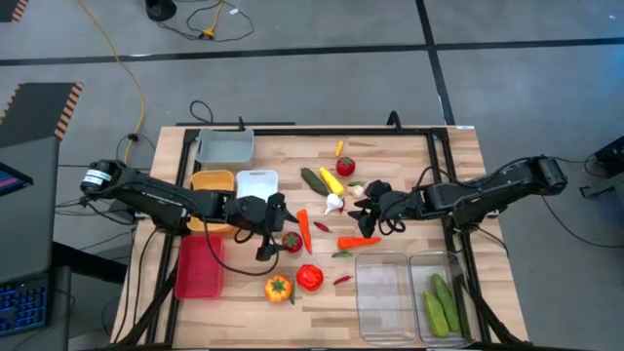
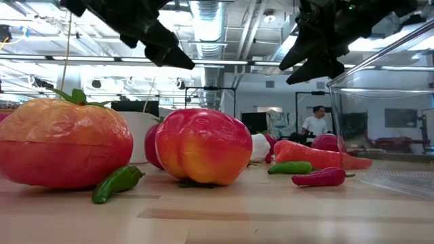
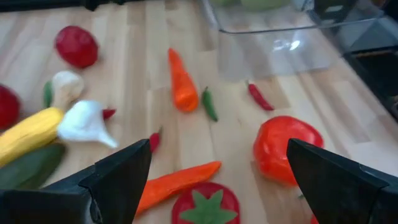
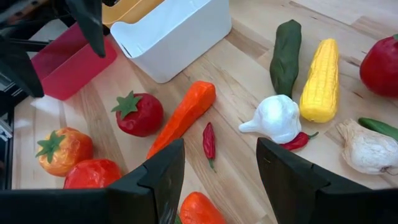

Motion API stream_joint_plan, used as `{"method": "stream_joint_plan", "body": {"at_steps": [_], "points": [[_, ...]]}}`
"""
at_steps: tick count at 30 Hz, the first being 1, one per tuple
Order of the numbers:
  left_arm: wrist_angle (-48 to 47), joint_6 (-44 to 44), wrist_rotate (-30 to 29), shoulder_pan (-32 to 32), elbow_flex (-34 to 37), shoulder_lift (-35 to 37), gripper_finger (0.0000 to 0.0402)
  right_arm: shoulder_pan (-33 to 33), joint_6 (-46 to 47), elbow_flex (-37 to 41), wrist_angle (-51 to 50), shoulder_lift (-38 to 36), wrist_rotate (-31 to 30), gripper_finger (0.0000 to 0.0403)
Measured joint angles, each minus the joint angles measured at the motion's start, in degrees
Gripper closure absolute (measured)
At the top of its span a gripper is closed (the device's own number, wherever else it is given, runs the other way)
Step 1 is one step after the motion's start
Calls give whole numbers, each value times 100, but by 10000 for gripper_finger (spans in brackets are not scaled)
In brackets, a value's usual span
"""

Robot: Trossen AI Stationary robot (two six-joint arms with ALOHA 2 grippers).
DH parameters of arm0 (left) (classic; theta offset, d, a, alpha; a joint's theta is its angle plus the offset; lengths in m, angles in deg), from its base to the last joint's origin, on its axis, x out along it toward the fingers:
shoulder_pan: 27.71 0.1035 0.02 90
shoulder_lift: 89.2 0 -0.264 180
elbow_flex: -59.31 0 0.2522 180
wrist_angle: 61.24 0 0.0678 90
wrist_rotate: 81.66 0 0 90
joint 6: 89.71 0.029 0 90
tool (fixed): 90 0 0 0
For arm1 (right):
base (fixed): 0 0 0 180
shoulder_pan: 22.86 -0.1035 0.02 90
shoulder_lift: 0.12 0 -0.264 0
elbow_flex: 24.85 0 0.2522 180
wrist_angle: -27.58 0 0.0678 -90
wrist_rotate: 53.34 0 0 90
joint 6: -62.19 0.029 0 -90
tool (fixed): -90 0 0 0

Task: Sort produce into baskets
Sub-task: Put the bottom red tomato into the red bin

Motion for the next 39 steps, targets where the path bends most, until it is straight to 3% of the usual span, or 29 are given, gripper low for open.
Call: {"method": "stream_joint_plan", "body": {"at_steps": [4,17,23,35,39], "points": [[-518,-9,-159,2,-271,0,39,0,1,0,0,0,0,178],[-614,-122,-147,2,-290,0,39,0,1,0,0,0,0,178],[-1427,-125,-247,2,-959,-122,39,0,1,0,3,0,0,178],[-3960,376,-225,-90,-2937,-2020,39,0,1,0,6,-2,0,178],[-4286,392,-225,-92,-3197,-2572,39,0,3,0,0,-2,0,178]]}}
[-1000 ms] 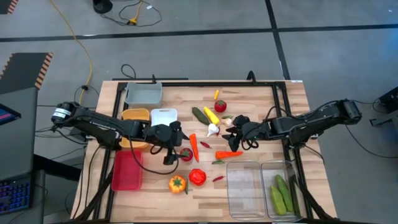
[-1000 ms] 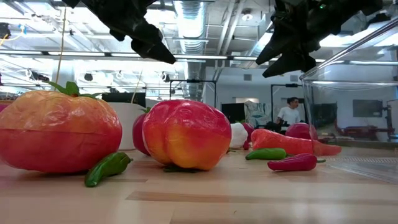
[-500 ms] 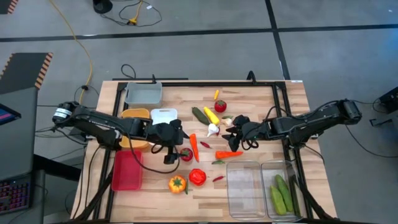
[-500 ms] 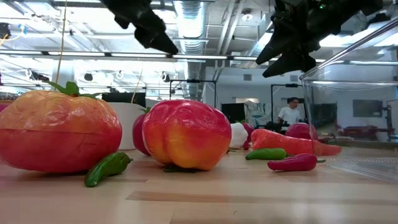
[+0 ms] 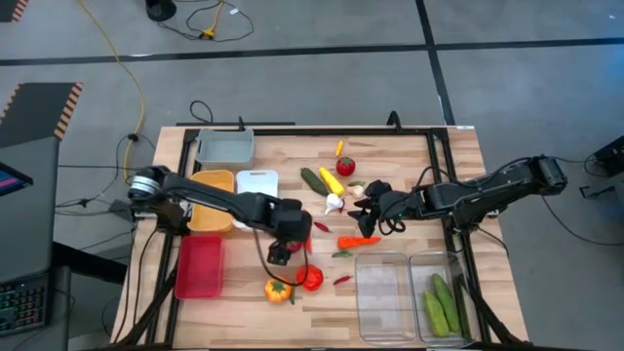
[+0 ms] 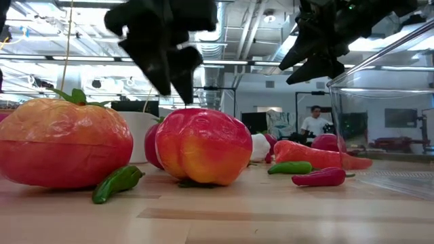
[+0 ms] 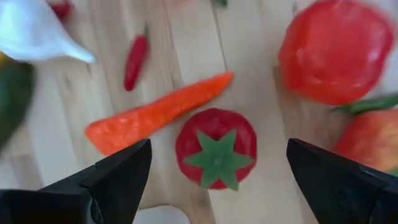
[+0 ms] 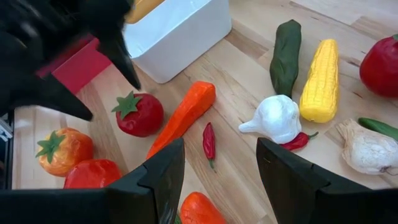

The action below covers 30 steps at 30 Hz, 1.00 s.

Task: Sort produce into baskets
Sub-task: Put the bottom red tomato into the red bin

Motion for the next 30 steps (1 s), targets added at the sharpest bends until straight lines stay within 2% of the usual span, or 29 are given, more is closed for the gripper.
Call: {"method": "stream_joint_plan", "body": {"at_steps": [17,27,30], "points": [[-153,101,-102,13,-11,-996,44,0,-2,0,-7,0,1,178],[-98,106,-122,15,-10,-980,126,0,-2,0,-7,0,1,178],[-134,108,-122,15,-10,-938,133,0,-2,0,-7,0,2,178]]}}
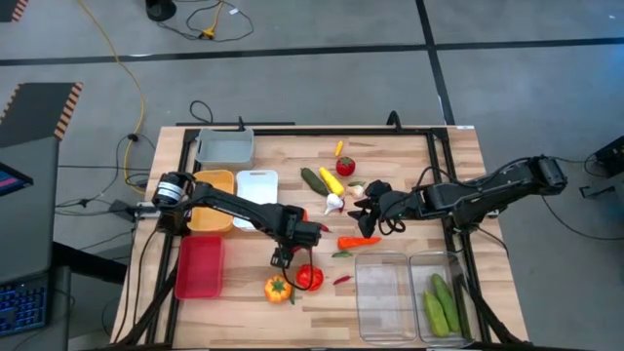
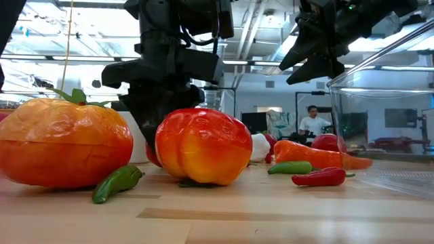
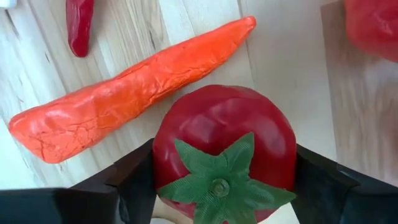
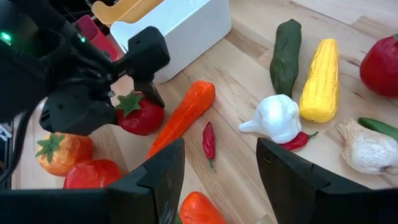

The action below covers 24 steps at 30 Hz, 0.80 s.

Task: Sort produce into baskets
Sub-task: Put the bottom red tomato into the red bin

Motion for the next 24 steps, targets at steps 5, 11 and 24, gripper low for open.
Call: {"method": "stream_joint_plan", "body": {"at_steps": [5,11,24], "points": [[-373,-5,3,-2,-100,227,120,0,0,0,2,0,0,178],[-1105,-537,14,-117,-162,931,121,-1,-1,0,-18,0,4,178],[-1978,-3015,-24,-761,1157,3093,121,-2,-4,0,-41,0,2,178]]}}
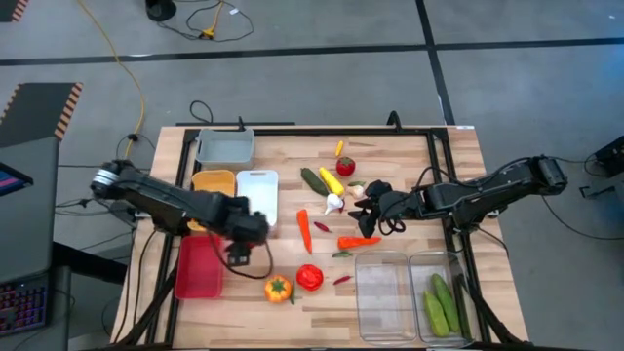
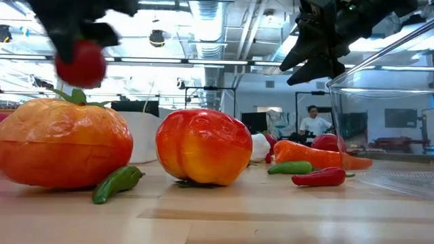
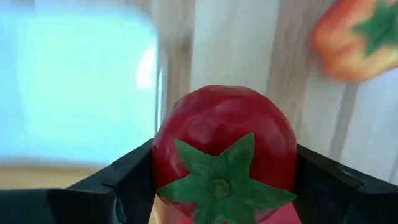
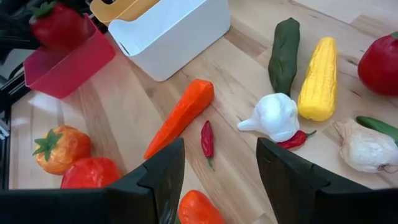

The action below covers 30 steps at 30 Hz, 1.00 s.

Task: Sort produce into baskets
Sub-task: Put the bottom red tomato into the red bin

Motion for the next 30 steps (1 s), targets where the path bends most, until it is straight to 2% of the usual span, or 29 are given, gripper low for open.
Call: {"method": "stream_joint_plan", "body": {"at_steps": [7,15,21,30], "points": [[15,-1744,35,-570,1197,1159,121,0,1,0,2,0,0,178],[30,-3208,35,-1388,1883,1910,120,0,2,0,2,0,0,178],[39,-3739,339,-1797,2345,1931,120,0,2,0,4,0,0,178],[57,-3913,318,-1875,2511,1925,113,0,2,0,4,0,0,178]]}}
